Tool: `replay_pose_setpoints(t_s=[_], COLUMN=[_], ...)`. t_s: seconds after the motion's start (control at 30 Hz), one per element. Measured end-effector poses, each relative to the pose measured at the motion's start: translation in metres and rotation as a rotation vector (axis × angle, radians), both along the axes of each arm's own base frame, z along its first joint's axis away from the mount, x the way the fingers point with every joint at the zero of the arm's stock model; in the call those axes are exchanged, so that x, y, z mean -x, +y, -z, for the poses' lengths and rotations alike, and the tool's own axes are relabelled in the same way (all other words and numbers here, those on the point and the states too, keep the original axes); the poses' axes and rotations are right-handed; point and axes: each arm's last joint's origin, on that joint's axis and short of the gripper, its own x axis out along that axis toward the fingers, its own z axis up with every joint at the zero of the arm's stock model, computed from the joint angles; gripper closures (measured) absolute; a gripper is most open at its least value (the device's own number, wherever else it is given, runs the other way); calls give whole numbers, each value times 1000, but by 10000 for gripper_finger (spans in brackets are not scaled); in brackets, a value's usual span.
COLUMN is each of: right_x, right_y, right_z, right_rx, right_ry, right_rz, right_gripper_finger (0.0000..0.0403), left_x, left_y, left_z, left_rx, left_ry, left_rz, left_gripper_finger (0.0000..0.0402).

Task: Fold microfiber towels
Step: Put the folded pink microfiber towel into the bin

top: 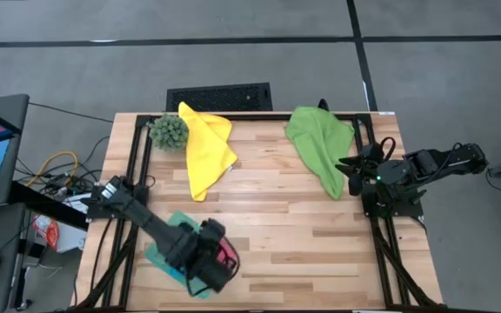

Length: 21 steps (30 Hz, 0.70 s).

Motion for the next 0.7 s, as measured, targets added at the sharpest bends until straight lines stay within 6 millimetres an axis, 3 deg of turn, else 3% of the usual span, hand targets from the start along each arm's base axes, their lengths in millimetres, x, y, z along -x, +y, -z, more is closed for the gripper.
replay_pose_setpoints(t_s=[0.17, 0.33, 0.7], right_x=[0, -1, -1], right_y=[0, 0, 0], right_z=[-1, -2, -2], right_rx=[15, 27, 46], right_ry=[-2, -13, -6], right_rz=[-2, 5, 4], right_gripper_finger=[246, 246, 246], left_x=[14, 30, 75], left_y=[-17, -21, 14], left_z=[14, 28, 76], left_rx=[-50, -69, 41], left_ry=[-11, -14, -144], left_rz=[-33, -42, -78], left_gripper_finger=[401, 401, 398])
